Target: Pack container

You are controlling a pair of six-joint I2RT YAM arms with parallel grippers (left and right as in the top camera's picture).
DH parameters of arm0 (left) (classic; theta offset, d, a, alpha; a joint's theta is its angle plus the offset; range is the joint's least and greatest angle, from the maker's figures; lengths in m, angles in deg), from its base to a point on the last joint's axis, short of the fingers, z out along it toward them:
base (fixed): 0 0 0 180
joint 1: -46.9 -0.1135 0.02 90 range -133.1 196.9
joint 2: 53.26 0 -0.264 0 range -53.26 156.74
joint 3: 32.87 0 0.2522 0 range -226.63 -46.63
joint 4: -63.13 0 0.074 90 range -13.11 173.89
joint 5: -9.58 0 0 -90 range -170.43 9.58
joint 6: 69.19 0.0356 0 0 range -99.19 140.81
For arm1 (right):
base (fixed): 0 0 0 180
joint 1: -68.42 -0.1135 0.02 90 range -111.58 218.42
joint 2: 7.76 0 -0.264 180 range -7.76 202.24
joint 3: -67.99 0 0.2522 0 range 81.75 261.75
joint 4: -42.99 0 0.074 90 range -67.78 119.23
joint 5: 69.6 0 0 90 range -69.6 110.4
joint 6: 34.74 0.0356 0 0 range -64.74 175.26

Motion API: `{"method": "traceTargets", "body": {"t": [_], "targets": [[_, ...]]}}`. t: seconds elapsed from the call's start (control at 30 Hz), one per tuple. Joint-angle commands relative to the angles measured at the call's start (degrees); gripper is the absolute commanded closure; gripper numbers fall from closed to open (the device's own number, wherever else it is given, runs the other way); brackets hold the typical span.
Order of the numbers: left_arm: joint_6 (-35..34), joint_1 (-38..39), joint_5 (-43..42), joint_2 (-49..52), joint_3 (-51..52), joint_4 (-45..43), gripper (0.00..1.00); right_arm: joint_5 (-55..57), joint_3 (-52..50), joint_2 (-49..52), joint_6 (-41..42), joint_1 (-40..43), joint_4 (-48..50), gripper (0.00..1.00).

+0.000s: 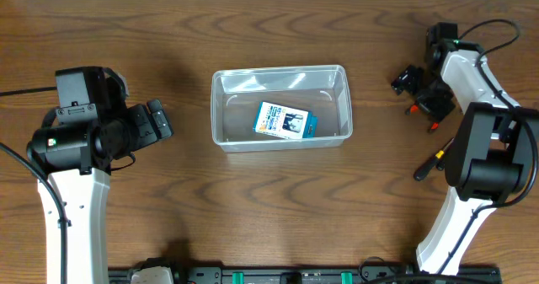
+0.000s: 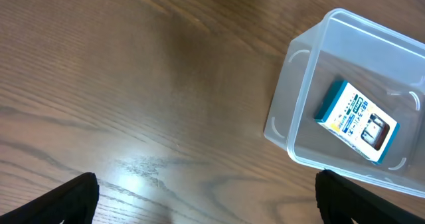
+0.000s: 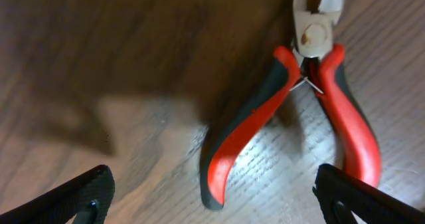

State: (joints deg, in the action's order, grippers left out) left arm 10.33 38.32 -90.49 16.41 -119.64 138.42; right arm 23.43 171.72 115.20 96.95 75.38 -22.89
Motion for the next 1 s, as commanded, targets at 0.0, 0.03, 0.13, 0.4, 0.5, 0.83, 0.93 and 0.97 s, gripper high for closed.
{"method": "traceTargets", "body": {"t": [0.0, 0.03, 0.13, 0.4, 0.5, 0.83, 0.93, 0.97], "targets": [[0.42, -0.13, 0.68, 0.31, -1.05, 0.22, 0.04, -0.04, -1.99, 0.09, 1.20, 0.26, 1.62, 0.01], [0.42, -0.13, 0.68, 0.31, -1.05, 0.22, 0.04, -0.07, -2.47, 0.09, 1.20, 0.26, 2.40, 0.01], [0.39, -0.13, 0.68, 0.31, -1.05, 0.22, 0.04, 0.13, -3.28, 0.09, 1.18, 0.26, 4.28, 0.01], [0.42, -0.13, 0.68, 0.31, -1.05, 0.81, 0.04, 1.49, -3.58, 0.09, 2.47, 0.26, 5.90, 0.06], [0.42, -0.13, 0.68, 0.31, -1.05, 1.03, 0.04, 1.46, -3.82, 0.09, 2.67, 0.26, 5.84, 0.17], [0.42, -0.13, 0.68, 0.31, -1.05, 1.03, 0.04, 1.49, -4.94, 0.09, 4.57, 0.26, 5.44, 0.46], [0.42, -0.13, 0.68, 0.31, -1.05, 1.03, 0.04, 1.46, -4.94, 0.09, 4.57, 0.24, 5.42, 0.54], [0.42, -0.13, 0.68, 0.31, -1.05, 1.03, 0.04, 1.46, -4.94, 0.09, 4.57, 0.26, 5.42, 0.57]]}}
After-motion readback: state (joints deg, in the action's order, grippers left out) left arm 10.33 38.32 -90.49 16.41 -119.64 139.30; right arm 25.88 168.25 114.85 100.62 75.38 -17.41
